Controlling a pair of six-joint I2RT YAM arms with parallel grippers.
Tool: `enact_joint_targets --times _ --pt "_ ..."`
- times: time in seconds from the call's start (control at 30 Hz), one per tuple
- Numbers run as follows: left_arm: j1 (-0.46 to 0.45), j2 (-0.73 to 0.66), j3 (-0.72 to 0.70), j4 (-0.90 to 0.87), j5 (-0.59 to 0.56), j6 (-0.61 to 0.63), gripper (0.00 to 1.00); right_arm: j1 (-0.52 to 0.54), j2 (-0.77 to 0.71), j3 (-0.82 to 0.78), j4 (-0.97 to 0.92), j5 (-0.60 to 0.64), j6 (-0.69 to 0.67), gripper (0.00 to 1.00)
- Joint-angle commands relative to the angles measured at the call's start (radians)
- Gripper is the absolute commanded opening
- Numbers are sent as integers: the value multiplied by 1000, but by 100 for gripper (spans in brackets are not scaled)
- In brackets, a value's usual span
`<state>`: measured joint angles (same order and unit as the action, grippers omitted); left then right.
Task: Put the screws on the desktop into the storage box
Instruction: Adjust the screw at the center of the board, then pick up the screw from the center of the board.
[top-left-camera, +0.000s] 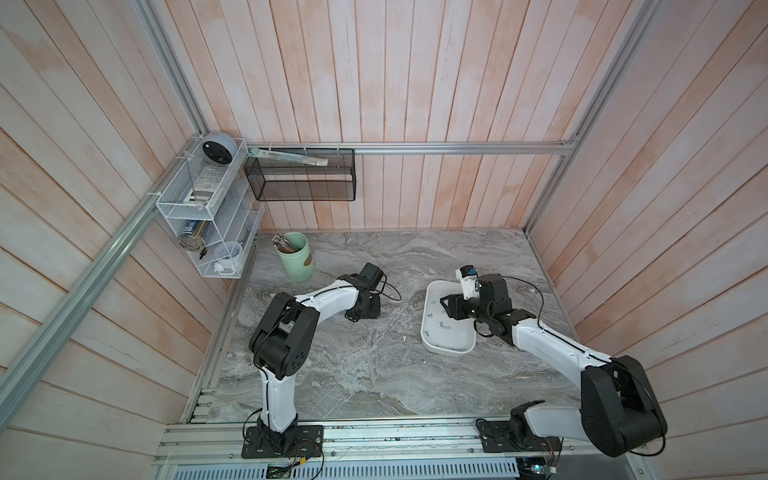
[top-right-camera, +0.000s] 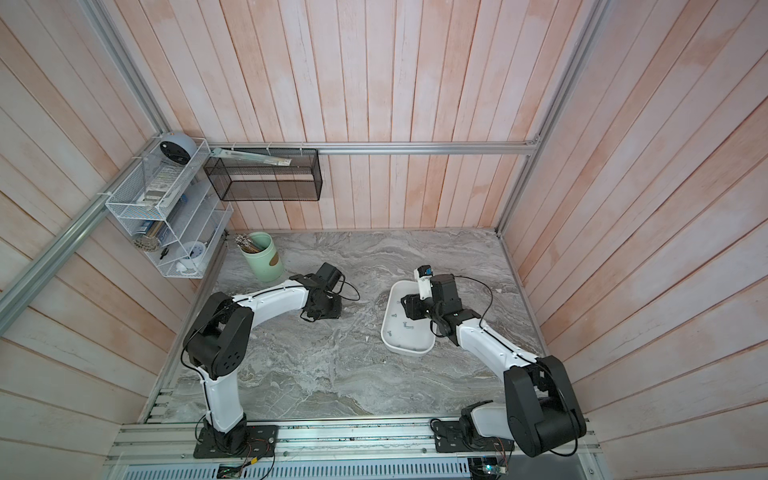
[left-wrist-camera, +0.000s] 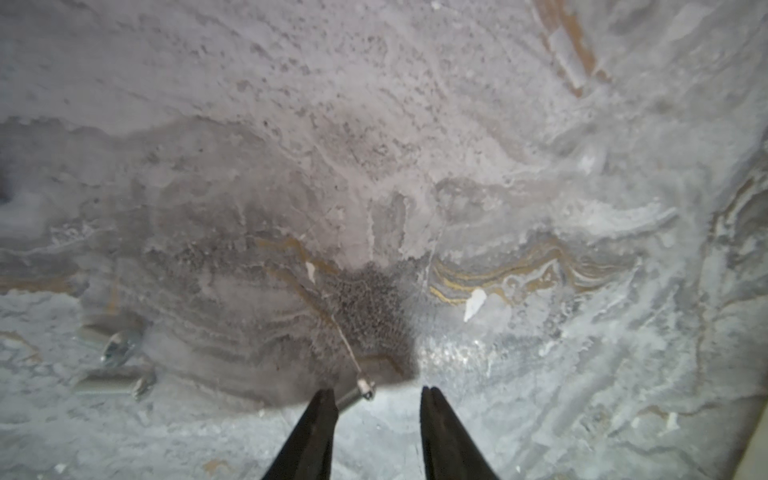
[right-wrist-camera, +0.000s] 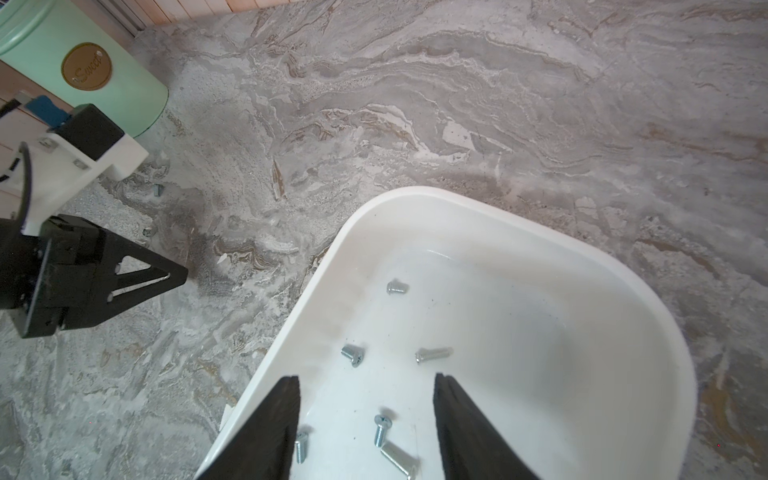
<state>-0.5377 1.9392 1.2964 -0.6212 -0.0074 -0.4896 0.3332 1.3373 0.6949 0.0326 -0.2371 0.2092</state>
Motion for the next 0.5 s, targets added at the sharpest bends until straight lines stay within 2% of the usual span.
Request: enact_joint_targets --times 0.0,0.13,0.47 --pt "22 27 -35 -12 6 28 40 7 17 35 -16 -7 7 58" --pt "18 26 -40 -10 31 23 40 7 12 37 -26 -2 4 58" --pt "10 -12 -105 -82 -39 -34 37 6 16 37 -21 -6 9 58"
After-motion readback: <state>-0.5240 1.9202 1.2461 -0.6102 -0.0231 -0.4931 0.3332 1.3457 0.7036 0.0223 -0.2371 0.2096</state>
